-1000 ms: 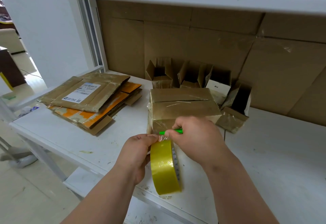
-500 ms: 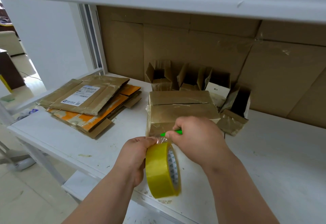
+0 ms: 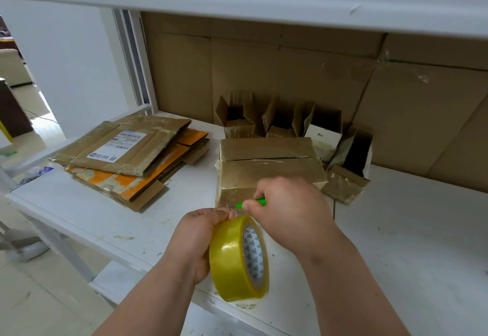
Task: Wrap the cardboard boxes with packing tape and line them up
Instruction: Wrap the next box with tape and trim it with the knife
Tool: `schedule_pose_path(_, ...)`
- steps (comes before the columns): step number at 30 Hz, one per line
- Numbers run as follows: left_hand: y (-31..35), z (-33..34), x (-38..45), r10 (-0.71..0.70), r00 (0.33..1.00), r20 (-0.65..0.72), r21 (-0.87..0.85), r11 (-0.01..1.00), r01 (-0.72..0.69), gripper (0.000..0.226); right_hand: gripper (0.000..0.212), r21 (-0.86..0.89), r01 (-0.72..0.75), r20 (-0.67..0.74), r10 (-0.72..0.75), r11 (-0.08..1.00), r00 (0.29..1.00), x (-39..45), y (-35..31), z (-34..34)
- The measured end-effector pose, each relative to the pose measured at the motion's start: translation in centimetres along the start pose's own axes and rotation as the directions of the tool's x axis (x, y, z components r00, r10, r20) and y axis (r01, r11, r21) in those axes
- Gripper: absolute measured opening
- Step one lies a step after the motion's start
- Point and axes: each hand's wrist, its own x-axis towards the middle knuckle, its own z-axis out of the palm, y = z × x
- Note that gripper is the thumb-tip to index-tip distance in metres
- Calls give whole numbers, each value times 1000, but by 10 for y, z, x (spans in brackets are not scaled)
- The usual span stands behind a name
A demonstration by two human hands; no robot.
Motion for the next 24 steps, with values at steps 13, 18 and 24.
schedule_pose_path(13,2,-8,4,-39,999,-7,-14,999,39,17,26,200,-190,67,180,961,981,-2,32,-4)
schedule_pose_path(18,6,-9,4,-36,999,15,18,999,35,14,13,577,-132,119,77,806,990,-8,39,-7)
schedule_pose_path(24,7,-12,5,-27,999,39,55,998,24,9,31,511,-64,-89,127,857,988,3,31,4)
